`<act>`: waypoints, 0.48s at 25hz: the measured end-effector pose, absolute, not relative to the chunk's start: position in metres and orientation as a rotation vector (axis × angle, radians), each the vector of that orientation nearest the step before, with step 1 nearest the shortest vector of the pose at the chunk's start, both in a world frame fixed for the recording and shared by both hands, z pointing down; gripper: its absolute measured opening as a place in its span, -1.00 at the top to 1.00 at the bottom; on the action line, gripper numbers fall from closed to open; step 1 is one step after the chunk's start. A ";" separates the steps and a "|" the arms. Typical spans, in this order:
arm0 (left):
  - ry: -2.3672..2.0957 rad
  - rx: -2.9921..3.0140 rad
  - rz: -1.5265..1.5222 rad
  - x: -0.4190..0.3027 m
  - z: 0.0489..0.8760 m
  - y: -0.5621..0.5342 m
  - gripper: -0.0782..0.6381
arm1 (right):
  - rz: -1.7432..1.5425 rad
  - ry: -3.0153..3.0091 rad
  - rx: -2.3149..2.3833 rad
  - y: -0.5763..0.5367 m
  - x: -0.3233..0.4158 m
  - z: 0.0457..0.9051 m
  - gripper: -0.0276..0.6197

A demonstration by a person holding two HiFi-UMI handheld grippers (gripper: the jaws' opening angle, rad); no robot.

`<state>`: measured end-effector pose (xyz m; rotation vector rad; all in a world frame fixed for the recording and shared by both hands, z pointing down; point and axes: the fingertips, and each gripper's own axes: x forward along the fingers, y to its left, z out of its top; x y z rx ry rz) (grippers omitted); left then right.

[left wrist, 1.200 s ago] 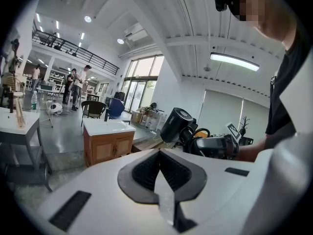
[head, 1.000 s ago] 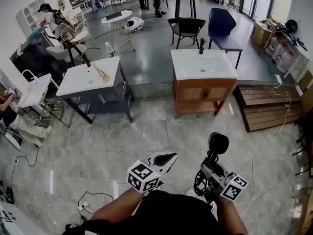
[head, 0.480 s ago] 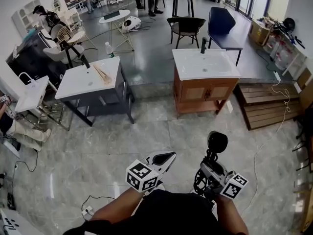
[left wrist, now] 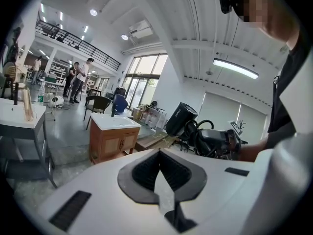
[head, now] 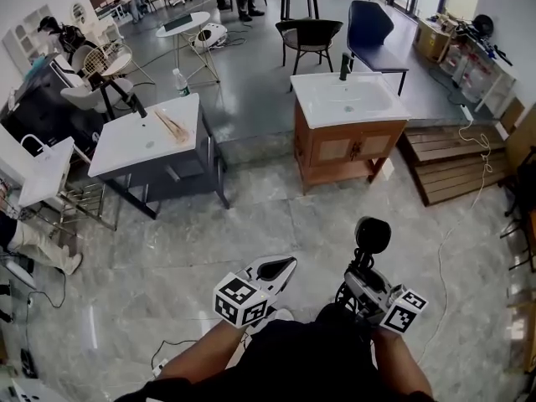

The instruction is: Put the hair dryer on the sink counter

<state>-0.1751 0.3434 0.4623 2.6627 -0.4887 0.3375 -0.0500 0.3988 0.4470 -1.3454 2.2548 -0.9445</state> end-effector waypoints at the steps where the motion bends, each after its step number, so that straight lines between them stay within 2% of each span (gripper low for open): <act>1: -0.486 2.666 0.332 -0.176 0.461 0.342 0.78 | -0.946 2.252 -1.347 0.397 -0.051 0.447 0.26; 12: -0.531 2.675 0.309 -0.182 0.459 0.315 0.78 | -0.972 2.247 -1.312 0.357 -0.052 0.449 0.26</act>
